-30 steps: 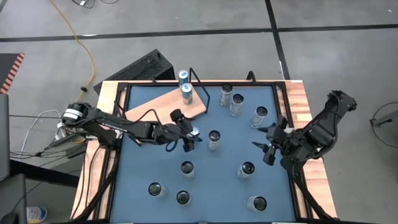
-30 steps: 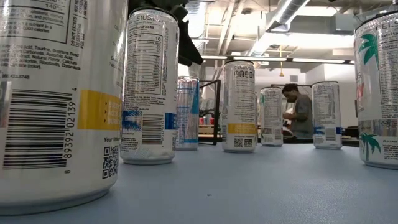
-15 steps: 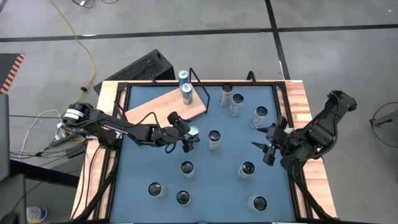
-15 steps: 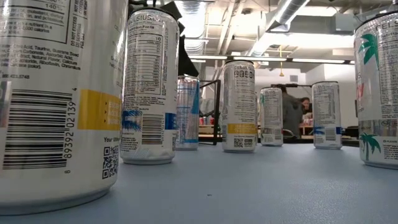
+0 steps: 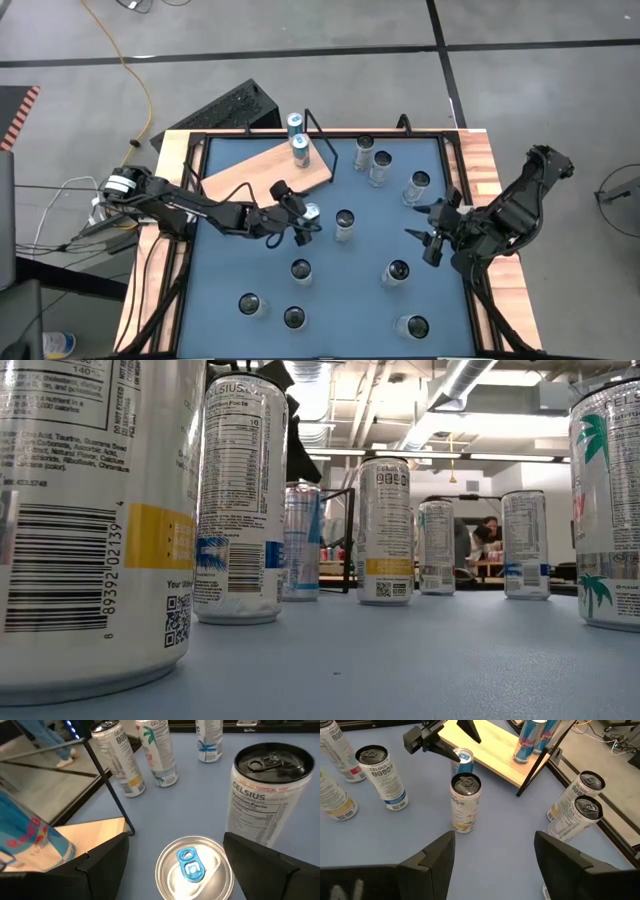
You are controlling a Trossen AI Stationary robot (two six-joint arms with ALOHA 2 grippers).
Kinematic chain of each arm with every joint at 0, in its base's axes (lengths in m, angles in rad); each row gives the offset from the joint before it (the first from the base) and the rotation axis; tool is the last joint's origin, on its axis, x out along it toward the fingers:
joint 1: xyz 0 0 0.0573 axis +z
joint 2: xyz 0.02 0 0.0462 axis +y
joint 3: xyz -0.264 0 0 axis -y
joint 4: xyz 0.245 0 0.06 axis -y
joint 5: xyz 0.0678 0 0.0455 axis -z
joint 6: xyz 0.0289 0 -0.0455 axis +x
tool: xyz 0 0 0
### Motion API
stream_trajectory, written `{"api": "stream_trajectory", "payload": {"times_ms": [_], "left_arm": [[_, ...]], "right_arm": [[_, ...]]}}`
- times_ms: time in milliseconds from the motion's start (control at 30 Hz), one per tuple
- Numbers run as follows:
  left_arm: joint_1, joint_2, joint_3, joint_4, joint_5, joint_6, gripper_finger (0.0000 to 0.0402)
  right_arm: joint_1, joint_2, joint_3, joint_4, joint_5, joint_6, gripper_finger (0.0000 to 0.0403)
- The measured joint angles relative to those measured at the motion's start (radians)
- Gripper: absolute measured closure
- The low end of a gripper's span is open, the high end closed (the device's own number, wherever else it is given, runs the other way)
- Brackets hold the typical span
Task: Place canned beverage on shelf
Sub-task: Put the blue can aligned with the other blue soda can on the shelf
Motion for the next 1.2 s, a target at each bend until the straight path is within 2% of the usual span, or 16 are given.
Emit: {"api": "stream_trajectory", "payload": {"times_ms": [233,533,833,1200], "left_arm": [[0.002,-0.003,0.000,0.003,-0.033,0.042,0.0088],[0.001,-0.009,-0.002,0.029,-0.016,-0.055,0.0088],[-0.006,0.048,-0.003,0.034,-0.024,-0.073,0.0088],[-0.005,0.051,-0.003,0.005,-0.016,-0.104,0.0089]], "right_arm": [[0.000,0.000,0.000,0.005,-0.001,0.000,0.0147],[0.000,0.000,0.000,0.004,-0.002,0.000,0.0147],[0.000,0.000,-0.059,0.012,-0.005,0.013,0.0147],[0.000,0.000,-0.082,0.012,-0.006,0.051,0.0147]]}}
